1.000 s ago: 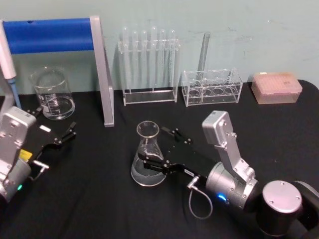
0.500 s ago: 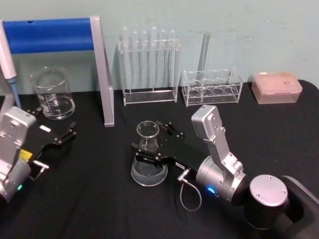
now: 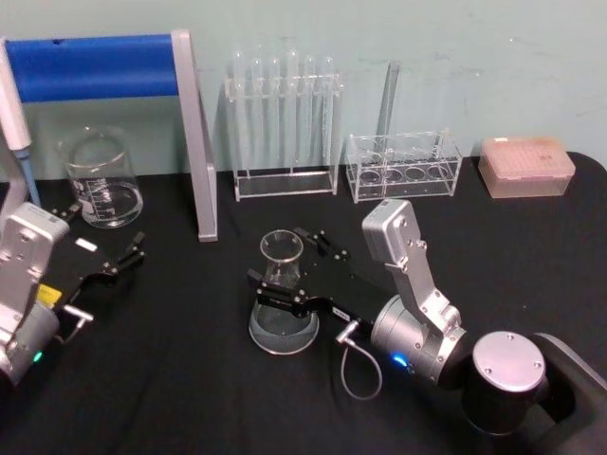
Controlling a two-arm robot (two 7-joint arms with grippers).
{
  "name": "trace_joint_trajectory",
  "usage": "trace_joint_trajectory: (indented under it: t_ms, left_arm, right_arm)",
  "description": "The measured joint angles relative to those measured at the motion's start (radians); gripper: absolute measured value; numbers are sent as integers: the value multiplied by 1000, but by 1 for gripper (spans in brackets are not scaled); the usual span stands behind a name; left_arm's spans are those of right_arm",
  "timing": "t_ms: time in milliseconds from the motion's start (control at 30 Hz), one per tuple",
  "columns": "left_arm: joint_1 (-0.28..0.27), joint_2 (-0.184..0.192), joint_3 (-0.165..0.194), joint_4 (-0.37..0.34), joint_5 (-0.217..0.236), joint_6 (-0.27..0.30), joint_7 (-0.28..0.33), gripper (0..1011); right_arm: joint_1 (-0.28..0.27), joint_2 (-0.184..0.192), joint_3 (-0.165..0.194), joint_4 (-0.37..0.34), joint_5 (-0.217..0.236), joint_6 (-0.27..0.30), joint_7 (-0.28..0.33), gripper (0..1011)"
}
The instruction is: Grasp the erlenmeyer flask with one hand, shake it three times, then place it back.
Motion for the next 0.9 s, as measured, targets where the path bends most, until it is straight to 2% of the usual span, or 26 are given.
trace_joint_trajectory:
  t_ms: [133, 300, 567, 600, 667, 767, 900]
  left_arm:
    - [0, 0, 0, 0, 0, 0, 0, 1001]
    - [0, 0, 0, 0, 0, 0, 0, 1001]
    - [0, 0, 0, 0, 0, 0, 0, 1001]
    - [0, 0, 0, 0, 0, 0, 0, 1001]
    - [0, 0, 0, 0, 0, 0, 0, 1001]
    - [0, 0, 0, 0, 0, 0, 0, 1001]
    - [0, 0, 0, 0, 0, 0, 0, 1001]
  right_arm:
    - [0, 0, 0, 0, 1, 0, 0, 980]
    - [-1, 1, 0, -1, 2, 1, 0, 881]
    - [-1, 1, 0, -2, 2, 2, 0, 638]
    - [-1, 1, 0, -2, 2, 2, 0, 638]
    - [-1, 1, 0, -2, 3, 2, 0, 538]
    - [-1, 2, 0, -2, 3, 2, 0, 462]
    - [-1, 2, 0, -2, 3, 2, 0, 457]
